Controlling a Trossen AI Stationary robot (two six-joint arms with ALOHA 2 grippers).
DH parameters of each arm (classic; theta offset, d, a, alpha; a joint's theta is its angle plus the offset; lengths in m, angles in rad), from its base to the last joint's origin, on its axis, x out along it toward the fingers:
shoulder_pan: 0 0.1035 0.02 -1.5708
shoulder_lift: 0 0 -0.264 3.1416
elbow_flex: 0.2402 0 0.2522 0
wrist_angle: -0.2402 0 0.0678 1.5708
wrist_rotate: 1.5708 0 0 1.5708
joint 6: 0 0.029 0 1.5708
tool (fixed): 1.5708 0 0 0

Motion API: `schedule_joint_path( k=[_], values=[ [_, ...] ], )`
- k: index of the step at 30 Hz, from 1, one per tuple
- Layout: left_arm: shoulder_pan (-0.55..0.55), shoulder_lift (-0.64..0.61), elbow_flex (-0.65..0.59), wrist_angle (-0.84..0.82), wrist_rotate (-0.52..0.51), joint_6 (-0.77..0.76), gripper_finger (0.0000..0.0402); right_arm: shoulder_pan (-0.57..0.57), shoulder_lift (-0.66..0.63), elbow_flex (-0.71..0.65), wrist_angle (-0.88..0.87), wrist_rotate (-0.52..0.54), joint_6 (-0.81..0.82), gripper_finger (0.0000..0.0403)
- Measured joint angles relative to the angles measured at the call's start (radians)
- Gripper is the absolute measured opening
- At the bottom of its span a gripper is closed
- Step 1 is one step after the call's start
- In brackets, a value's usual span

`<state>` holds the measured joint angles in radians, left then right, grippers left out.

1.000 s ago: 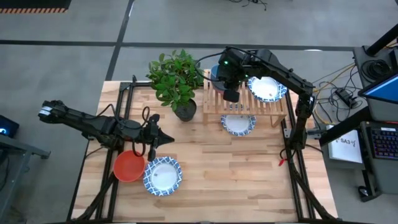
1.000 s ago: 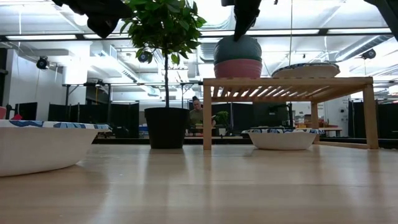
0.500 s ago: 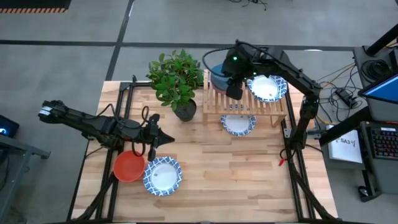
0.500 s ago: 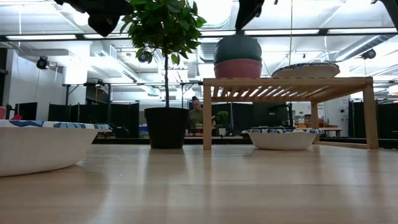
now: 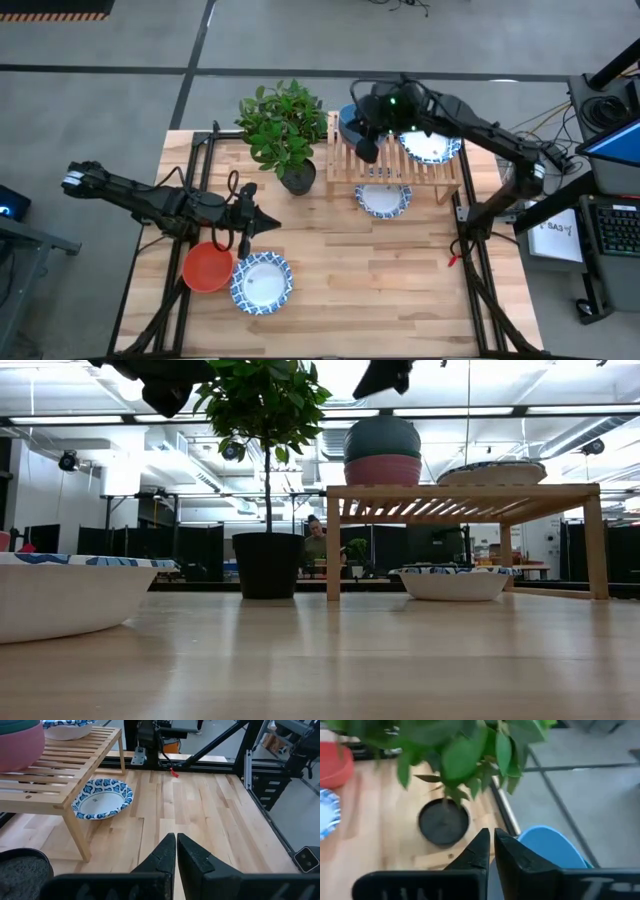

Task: Place and stack bowls onto a shelf
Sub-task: Stack the blue bowl on top of the green bowl on the shelf

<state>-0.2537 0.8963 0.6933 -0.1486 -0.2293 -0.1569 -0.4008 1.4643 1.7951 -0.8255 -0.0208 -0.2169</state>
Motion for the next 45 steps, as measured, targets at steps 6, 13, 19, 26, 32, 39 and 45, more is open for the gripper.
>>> schedule_joint_path(
  k=[6, 13, 19, 26, 32, 39, 45],
  values=[
    [0.000, 0.000, 0.000, 0.000, 0.000, 0.017, 0.0000, -0.013, -0.141, -0.309, 0.329, 0.030, 0.008, 0.0009],
    [0.000, 0.000, 0.000, 0.002, 0.000, 0.017, 0.0000, -0.040, -0.215, -0.492, 0.467, 0.021, 0.046, 0.0009],
    [0.000, 0.000, 0.000, 0.011, 0.000, 0.017, 0.0000, -0.038, -0.208, -0.556, 0.464, 0.016, 0.053, 0.0009],
    [0.000, 0.000, 0.000, 0.018, 0.000, 0.017, 0.0000, -0.038, -0.213, -0.559, 0.475, 0.020, 0.053, 0.0009],
    [0.000, 0.000, 0.000, 0.016, 0.000, 0.016, 0.0000, -0.038, -0.272, -0.564, 0.480, 0.021, 0.076, 0.0009],
    [0.000, 0.000, 0.000, 0.016, 0.000, 0.014, 0.0000, -0.040, -0.397, -0.653, 0.510, 0.068, 0.138, 0.0009],
    [0.000, 0.000, 0.000, 0.036, 0.000, 0.016, 0.0000, -0.104, -0.480, -0.762, 0.587, 0.119, 0.207, 0.0008]
  ],
)
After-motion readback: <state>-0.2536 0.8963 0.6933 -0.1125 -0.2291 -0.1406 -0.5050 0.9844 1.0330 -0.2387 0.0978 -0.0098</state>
